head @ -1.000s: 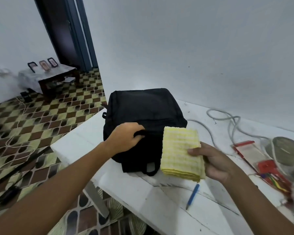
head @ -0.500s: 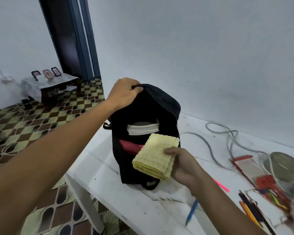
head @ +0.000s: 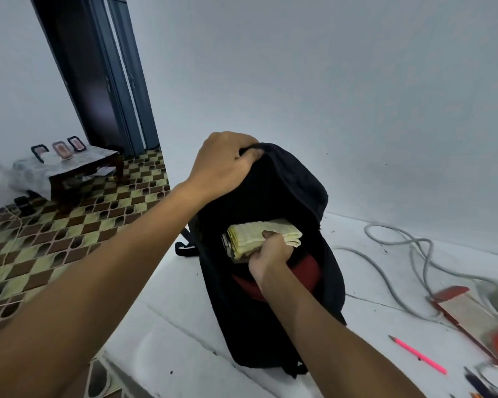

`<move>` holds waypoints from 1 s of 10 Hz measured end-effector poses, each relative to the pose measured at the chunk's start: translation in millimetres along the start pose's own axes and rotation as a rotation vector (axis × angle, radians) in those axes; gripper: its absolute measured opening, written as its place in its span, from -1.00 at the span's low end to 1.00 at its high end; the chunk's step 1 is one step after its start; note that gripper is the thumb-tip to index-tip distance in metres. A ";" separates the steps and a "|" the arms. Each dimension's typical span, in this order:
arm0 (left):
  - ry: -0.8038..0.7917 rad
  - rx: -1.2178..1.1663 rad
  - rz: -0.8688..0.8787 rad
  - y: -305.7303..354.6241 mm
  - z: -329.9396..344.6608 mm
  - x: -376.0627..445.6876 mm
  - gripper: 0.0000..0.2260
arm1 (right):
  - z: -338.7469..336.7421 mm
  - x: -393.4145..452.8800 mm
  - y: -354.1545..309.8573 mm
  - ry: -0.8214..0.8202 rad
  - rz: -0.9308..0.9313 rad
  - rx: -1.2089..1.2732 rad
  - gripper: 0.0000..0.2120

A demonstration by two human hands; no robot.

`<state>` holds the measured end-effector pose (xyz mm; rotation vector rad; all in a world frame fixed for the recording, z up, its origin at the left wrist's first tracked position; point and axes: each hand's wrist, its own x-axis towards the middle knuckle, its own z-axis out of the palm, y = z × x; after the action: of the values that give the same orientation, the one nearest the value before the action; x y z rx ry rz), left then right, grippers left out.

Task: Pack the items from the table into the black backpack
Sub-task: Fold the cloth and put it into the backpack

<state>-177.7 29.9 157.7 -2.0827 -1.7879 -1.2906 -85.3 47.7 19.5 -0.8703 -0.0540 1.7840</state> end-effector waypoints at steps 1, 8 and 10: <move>0.013 -0.031 0.010 0.5 1.4 3.7 -0.76 | 19.7 19.8 9.3 0.103 -0.019 -0.036 -0.48; 0.054 -0.143 -0.044 7.8 -14.5 12.8 -0.80 | 51.1 91.9 15.4 -0.054 0.029 -0.574 -0.66; 0.051 -0.161 -0.070 10.2 -15.6 11.8 -0.79 | 58.4 96.9 13.4 -0.042 -0.069 -0.548 -0.61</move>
<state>-177.7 26.8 179.5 -2.0610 -1.8058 -1.5396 -142.8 145.1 5.2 -1.1972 -0.6160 1.7465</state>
